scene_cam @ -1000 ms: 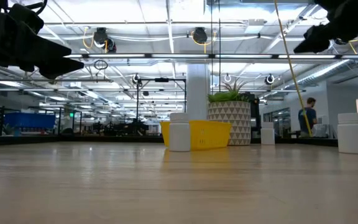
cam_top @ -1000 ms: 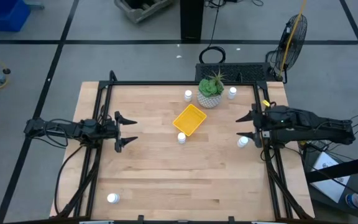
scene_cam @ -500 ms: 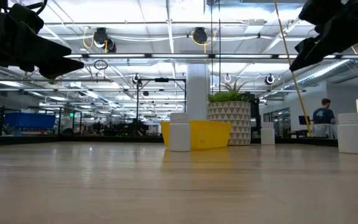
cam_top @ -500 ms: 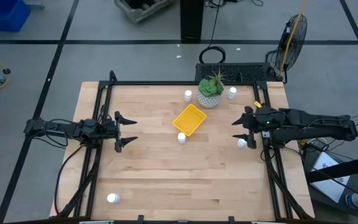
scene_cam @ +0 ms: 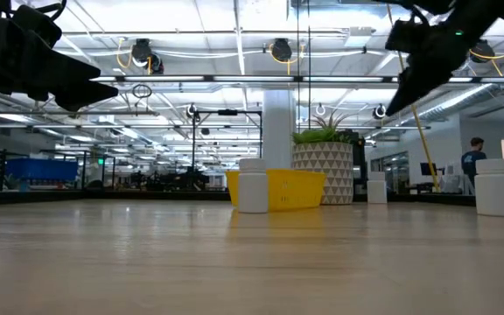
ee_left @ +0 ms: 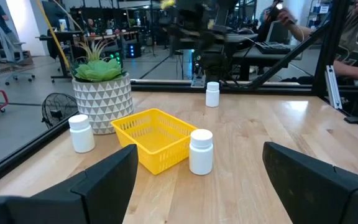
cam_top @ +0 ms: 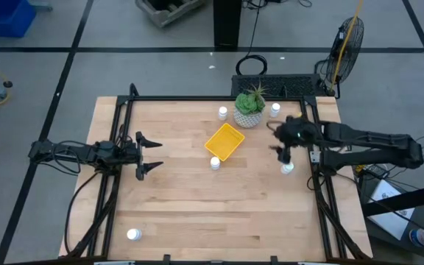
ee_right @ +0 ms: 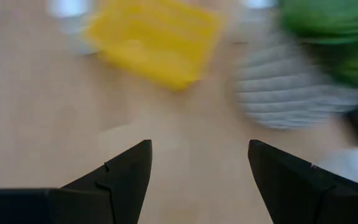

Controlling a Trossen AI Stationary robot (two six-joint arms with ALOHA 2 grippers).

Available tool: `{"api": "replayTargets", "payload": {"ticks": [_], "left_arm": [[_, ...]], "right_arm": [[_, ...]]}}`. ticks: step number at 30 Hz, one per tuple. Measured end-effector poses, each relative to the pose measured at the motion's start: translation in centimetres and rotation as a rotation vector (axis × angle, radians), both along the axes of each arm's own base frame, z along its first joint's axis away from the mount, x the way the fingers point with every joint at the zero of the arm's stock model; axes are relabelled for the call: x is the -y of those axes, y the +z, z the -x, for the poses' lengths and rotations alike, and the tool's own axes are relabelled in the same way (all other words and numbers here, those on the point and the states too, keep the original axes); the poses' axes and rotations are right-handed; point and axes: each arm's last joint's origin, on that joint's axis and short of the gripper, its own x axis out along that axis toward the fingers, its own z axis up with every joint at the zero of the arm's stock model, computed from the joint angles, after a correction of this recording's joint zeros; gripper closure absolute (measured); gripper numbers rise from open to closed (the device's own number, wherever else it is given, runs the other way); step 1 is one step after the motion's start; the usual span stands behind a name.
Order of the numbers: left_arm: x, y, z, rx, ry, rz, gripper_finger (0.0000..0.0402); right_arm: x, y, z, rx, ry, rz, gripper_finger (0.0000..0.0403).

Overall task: Pick and place pill bottles into a basket
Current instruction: Put the top right white medicine bottle into the bin

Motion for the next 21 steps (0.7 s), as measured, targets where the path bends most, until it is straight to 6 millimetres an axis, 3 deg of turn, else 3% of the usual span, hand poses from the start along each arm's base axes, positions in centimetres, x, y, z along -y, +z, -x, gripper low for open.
{"api": "replayTargets", "payload": {"ticks": [6,10,21], "left_arm": [[0.0,0.0,0.0,0.0,0.0,0.0,0.005],[0.0,0.0,0.0,0.0,0.0,0.0,0.005],[0.0,0.0,0.0,0.0,0.0,0.0,0.005]], "right_arm": [[3.6,0.6,0.0,-0.08,-0.206,0.119,0.0145],[5.3,0.0,0.2,0.013,-0.326,0.13,0.0145],[6.0,-3.2,1.2,0.132,-0.48,0.095,0.0145]]}}
